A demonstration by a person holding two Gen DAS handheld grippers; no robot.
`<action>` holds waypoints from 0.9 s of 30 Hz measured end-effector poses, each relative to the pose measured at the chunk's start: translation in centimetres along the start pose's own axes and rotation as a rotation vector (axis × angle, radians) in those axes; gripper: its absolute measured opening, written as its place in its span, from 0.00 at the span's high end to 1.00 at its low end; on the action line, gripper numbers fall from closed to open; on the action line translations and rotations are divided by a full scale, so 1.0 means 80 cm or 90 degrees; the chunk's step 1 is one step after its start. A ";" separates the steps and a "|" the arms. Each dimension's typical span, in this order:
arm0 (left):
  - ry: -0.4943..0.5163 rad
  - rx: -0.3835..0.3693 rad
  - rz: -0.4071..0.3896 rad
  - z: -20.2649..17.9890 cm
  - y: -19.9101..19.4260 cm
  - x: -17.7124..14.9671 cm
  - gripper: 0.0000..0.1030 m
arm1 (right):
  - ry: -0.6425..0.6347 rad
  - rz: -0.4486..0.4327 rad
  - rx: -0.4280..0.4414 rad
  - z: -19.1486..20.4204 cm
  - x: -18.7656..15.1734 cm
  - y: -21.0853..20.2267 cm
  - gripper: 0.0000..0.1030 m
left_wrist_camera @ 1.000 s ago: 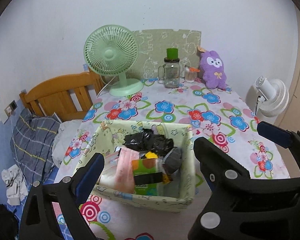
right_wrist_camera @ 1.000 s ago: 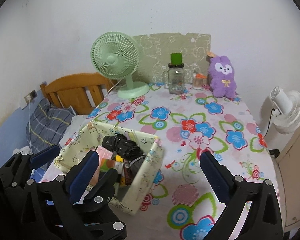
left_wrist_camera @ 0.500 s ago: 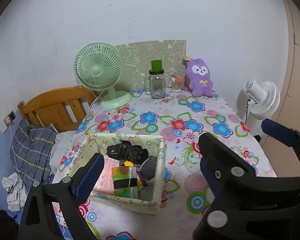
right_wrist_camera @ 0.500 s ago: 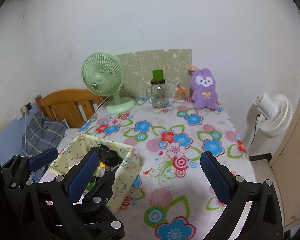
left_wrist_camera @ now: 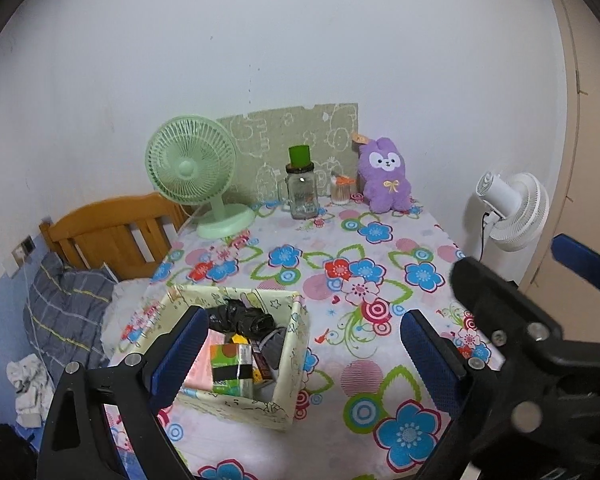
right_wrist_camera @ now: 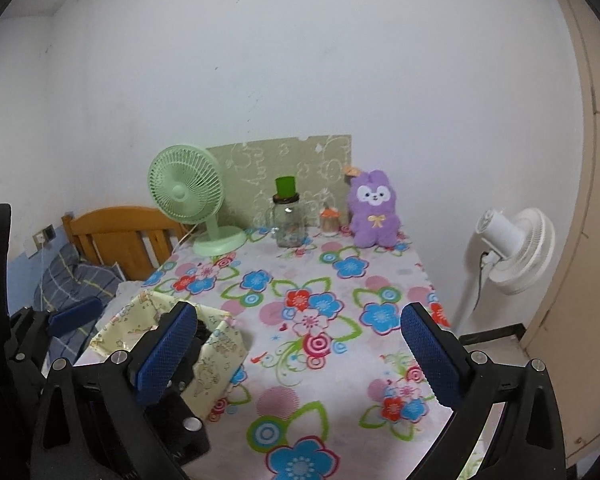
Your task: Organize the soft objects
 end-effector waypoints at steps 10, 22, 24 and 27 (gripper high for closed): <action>0.004 0.001 -0.038 -0.008 -0.027 0.004 0.00 | 0.030 -0.022 -0.036 -0.032 0.002 -0.030 0.00; -0.022 0.000 -0.046 0.010 -0.038 0.004 0.00 | 0.044 -0.030 -0.055 -0.034 0.002 -0.038 0.00; -0.025 0.002 -0.050 0.013 -0.039 0.004 0.00 | 0.044 -0.031 -0.054 -0.033 0.002 -0.038 0.00; -0.028 0.005 -0.054 0.017 -0.041 0.004 0.00 | 0.045 -0.032 -0.050 -0.029 0.002 -0.037 0.00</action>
Point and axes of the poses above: each gripper's, at about its wrist camera, not at the fingertips, and y roughly the way its jaws point, z to its left, x to its top, the point moved 4 cm from there along y, roughly the way its jaws point, and after that the axes turned 5 degrees about y, right-handed, at the moved point
